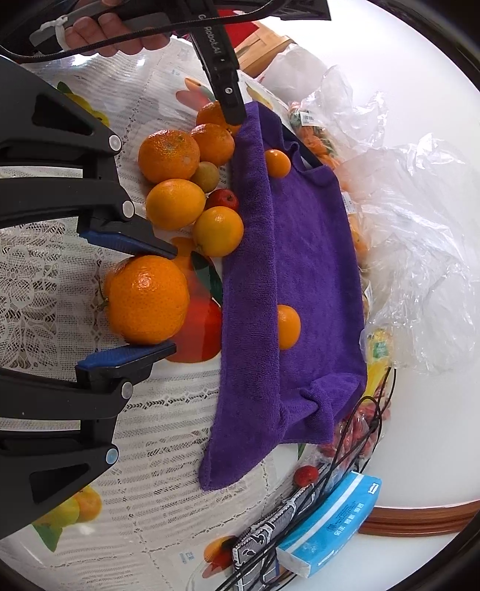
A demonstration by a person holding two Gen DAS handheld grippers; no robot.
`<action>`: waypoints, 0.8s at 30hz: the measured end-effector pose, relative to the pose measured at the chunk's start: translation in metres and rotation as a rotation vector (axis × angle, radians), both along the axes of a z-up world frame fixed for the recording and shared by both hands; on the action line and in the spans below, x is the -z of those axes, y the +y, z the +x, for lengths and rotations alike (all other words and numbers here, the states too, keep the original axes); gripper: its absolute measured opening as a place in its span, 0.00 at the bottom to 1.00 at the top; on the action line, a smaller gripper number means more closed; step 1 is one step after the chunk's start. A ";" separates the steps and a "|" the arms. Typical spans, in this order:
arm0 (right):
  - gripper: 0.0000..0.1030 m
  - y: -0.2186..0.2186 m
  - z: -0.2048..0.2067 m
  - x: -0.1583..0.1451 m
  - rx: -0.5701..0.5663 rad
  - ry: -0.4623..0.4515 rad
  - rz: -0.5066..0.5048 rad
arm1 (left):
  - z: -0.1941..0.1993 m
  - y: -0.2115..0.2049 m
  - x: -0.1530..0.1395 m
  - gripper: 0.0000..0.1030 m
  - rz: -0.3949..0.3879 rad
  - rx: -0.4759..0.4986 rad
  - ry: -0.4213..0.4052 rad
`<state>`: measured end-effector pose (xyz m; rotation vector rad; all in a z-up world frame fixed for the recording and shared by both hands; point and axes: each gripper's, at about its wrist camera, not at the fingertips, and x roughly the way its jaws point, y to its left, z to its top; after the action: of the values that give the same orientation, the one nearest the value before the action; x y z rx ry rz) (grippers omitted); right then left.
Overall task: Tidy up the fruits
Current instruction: 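Grasp a large orange with the right tool while the left tool grasps another large orange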
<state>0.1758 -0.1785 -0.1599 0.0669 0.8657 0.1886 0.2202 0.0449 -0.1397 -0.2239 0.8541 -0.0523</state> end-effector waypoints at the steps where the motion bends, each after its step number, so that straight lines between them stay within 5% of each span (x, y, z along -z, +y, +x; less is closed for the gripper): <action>1: 0.43 0.000 0.000 0.000 0.000 0.001 0.002 | 0.001 -0.001 0.003 0.54 0.005 0.000 0.007; 5: 0.43 -0.002 0.001 0.000 0.001 0.001 0.016 | -0.006 -0.001 -0.001 0.41 -0.017 0.016 -0.015; 17: 0.43 -0.001 0.000 0.000 0.001 0.000 0.010 | -0.006 0.006 0.006 0.40 -0.053 0.042 0.014; 24: 0.43 -0.001 0.000 0.000 0.001 0.000 0.015 | -0.009 0.017 0.003 0.40 0.013 -0.015 0.014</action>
<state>0.1761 -0.1798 -0.1603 0.0818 0.8640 0.1943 0.2110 0.0622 -0.1432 -0.2190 0.8664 -0.0309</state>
